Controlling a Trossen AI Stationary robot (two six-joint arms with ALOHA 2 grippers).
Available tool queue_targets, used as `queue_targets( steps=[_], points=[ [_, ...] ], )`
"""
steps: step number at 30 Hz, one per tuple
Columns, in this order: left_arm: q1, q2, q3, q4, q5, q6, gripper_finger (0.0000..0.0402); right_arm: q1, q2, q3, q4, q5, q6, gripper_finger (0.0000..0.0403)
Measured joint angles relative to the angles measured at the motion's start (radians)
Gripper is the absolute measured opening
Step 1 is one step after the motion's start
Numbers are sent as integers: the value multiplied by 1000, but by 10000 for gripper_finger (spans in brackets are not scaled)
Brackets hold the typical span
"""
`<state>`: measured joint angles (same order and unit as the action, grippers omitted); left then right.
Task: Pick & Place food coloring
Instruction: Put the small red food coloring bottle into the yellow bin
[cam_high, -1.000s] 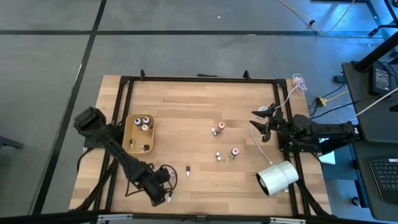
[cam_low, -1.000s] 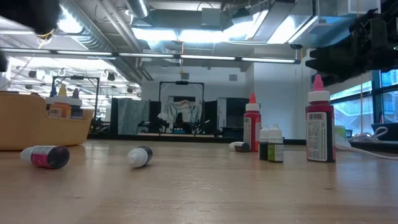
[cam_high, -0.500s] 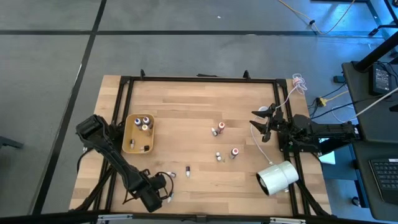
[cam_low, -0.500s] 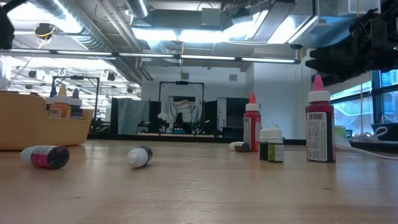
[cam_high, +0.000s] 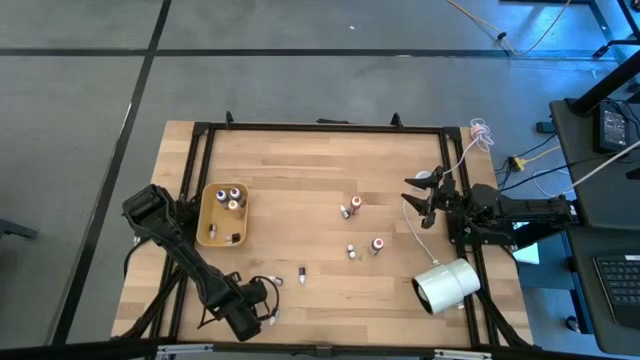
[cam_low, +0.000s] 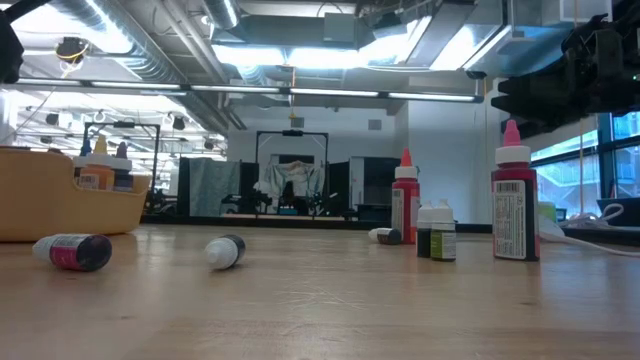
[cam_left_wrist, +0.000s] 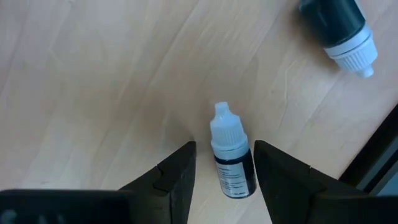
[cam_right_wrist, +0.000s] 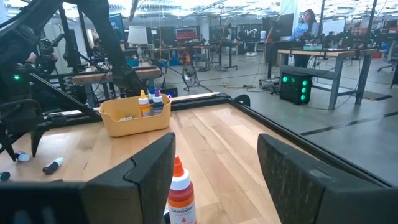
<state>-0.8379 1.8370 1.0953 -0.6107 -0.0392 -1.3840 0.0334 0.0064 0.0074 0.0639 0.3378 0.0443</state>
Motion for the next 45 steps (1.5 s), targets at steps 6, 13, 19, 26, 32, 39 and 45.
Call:
queue_targets(
  steps=[6,13,19,26,32,39,45],
  points=[
    [1,0,0,0,5,-14,153,0,0,0,0,0,0,229],
    [0,0,0,-10,-8,92,150,0,0,0,0,0,-2,229],
    [2,0,0,-23,-11,184,112,0,0,0,0,0,-4,229],
    [24,-7,0,-35,-26,119,60,0,0,0,0,0,-20,229],
    [61,-99,0,-132,-99,77,59,0,0,0,0,0,-27,229],
    [111,-288,0,-467,-216,-191,60,0,0,0,0,0,-27,229],
    [176,-383,0,-687,-300,-296,61,0,0,0,0,0,-27,229]
  ],
)
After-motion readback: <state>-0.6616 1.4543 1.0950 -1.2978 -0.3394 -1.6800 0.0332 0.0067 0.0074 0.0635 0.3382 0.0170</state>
